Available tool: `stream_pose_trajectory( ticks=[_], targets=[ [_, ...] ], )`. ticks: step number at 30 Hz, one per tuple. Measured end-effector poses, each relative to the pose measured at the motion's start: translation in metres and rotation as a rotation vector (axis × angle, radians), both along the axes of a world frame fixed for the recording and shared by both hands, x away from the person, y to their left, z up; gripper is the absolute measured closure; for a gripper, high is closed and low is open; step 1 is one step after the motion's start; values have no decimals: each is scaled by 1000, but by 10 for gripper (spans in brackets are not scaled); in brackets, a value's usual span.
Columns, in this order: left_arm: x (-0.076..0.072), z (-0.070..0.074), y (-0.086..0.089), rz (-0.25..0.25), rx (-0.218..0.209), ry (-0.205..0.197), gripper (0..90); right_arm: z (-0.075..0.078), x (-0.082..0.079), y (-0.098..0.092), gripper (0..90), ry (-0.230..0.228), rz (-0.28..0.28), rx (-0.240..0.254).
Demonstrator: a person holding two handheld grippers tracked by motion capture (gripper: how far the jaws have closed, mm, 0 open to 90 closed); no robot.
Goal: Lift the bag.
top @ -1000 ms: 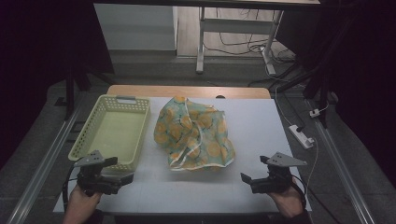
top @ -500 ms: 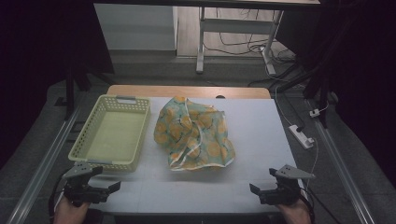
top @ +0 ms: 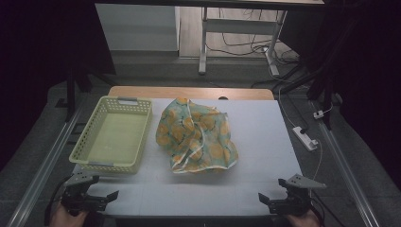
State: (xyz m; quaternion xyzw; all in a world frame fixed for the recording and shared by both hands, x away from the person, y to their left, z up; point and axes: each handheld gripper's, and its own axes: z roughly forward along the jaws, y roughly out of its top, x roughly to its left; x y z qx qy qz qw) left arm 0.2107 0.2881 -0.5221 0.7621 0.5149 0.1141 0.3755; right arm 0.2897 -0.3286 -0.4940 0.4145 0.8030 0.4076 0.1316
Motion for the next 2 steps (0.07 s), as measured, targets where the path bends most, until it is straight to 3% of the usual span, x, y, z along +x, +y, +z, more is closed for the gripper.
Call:
stream_pose_trajectory(
  ticks=[2],
  targets=[
    [1,0,0,0,-9,6,0,-1,1,0,0,4,-1,1]
  ],
)
